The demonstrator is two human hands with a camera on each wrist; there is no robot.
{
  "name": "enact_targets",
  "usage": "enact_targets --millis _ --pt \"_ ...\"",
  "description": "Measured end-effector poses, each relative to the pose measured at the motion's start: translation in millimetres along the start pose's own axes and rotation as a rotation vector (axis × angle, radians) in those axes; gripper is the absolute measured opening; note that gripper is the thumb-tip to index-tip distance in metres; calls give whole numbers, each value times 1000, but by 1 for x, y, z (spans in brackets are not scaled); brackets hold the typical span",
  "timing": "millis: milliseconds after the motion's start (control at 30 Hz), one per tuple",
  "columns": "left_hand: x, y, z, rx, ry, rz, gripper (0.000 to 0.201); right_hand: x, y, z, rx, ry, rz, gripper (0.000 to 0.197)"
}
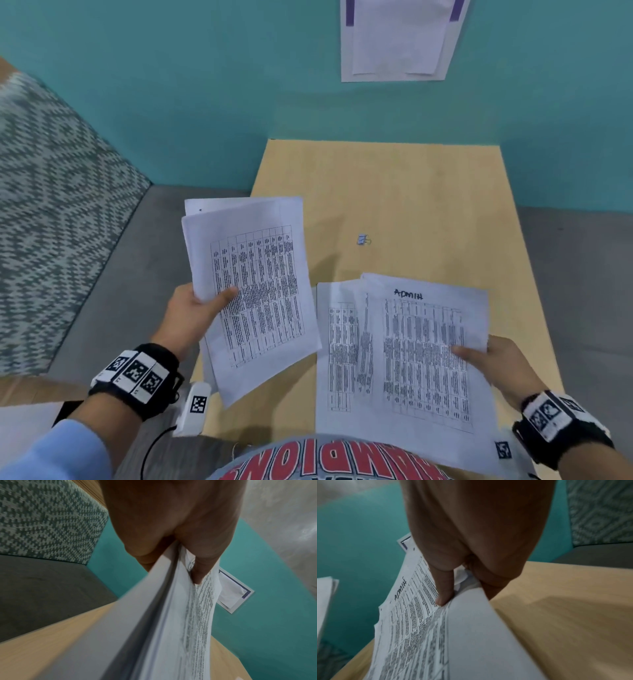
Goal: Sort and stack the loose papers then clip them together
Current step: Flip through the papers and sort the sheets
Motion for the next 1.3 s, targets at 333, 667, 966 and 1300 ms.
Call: enact_targets --millis 333,667,966,1300 --pt "21 -22 -1 -26 -1 -18 17 -80 29 11 8 -446 -78 32" --pt "50 -37 6 -2 37 -32 15 -130 26 24 -95 -405 -149 47" --pt "66 -38 15 17 1 -57 21 -132 25 34 -115 -452 -83 11" --pt "74 -47 12 -15 10 -81 22 -108 23 42 56 -181 45 27"
Point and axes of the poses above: each hand's wrist, its own y-axis towards the middle knuckle, its own x-axis out of the back of the hand, z = x × y, the point moved 9 cm from there along y, towards the middle knuckle, and after that the axes turned 15 degrees about -y, right-handed, at the moved point
